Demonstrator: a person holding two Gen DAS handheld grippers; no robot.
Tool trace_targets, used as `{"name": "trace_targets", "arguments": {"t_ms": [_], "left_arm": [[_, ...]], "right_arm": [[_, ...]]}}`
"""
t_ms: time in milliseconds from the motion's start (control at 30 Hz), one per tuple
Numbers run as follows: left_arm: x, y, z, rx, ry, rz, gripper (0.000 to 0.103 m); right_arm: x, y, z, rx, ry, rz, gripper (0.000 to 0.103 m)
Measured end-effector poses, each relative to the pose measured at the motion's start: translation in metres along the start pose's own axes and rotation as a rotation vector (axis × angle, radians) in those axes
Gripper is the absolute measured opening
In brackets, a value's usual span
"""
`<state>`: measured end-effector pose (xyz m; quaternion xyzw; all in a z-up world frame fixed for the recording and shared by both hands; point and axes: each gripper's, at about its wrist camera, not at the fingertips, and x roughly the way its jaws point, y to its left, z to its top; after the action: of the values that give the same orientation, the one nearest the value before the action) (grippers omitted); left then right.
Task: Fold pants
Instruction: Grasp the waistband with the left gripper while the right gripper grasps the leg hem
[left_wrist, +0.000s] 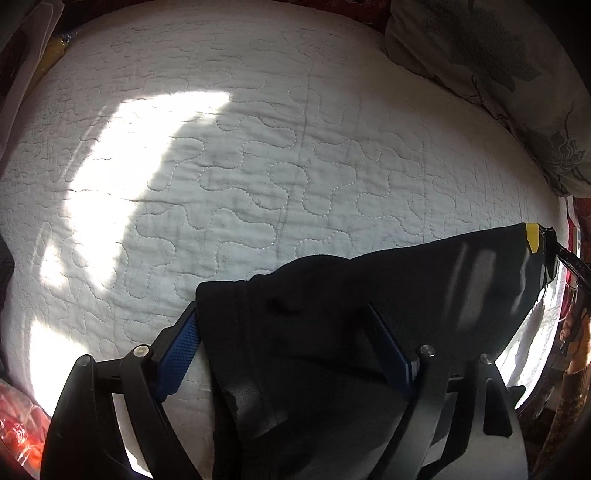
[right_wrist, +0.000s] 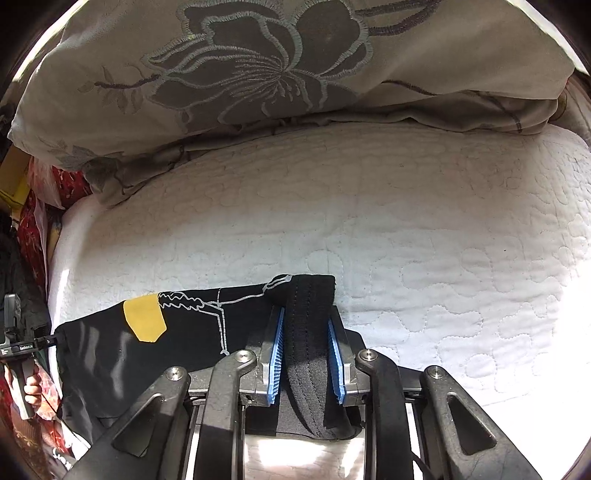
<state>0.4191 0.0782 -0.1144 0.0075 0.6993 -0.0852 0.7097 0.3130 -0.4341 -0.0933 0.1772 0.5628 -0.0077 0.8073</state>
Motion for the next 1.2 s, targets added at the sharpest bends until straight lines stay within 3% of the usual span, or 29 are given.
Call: {"name": "trace_targets", "arguments": {"t_ms": [67, 133, 167, 500, 767, 933, 1200], "left_arm": [[0.001, -0.004, 0.004, 0.014, 0.013, 0.039, 0.054], [-0.001, -0.007, 0.008, 0.015, 0.014, 0.047, 0.034], [-0.004, -0.008, 0.009, 0.011, 0.01, 0.036, 0.03], [-0.057, -0.054, -0.006, 0.005, -0.136, 0.173, 0.029], [-0.101, -0.082, -0.043, -0.023, -0.244, 0.247, 0.029], [-0.125, -0.072, -0.082, -0.036, -0.316, 0.264, 0.029], [-0.128, -0.053, -0.132, -0.069, -0.371, 0.271, 0.029]], "right_arm": [[0.003, 0.003, 0.002, -0.001, 0.002, -0.003, 0.025], [0.002, 0.006, 0.002, -0.013, 0.0, -0.014, 0.023], [0.001, 0.007, 0.001, -0.02, -0.003, -0.023, 0.021], [-0.034, 0.021, -0.014, -0.077, -0.069, -0.013, 0.016], [-0.082, 0.039, -0.036, -0.161, -0.16, -0.049, 0.016], [-0.113, 0.05, -0.062, -0.204, -0.217, -0.049, 0.016], [-0.151, 0.05, -0.122, -0.245, -0.286, -0.048, 0.016]]}}
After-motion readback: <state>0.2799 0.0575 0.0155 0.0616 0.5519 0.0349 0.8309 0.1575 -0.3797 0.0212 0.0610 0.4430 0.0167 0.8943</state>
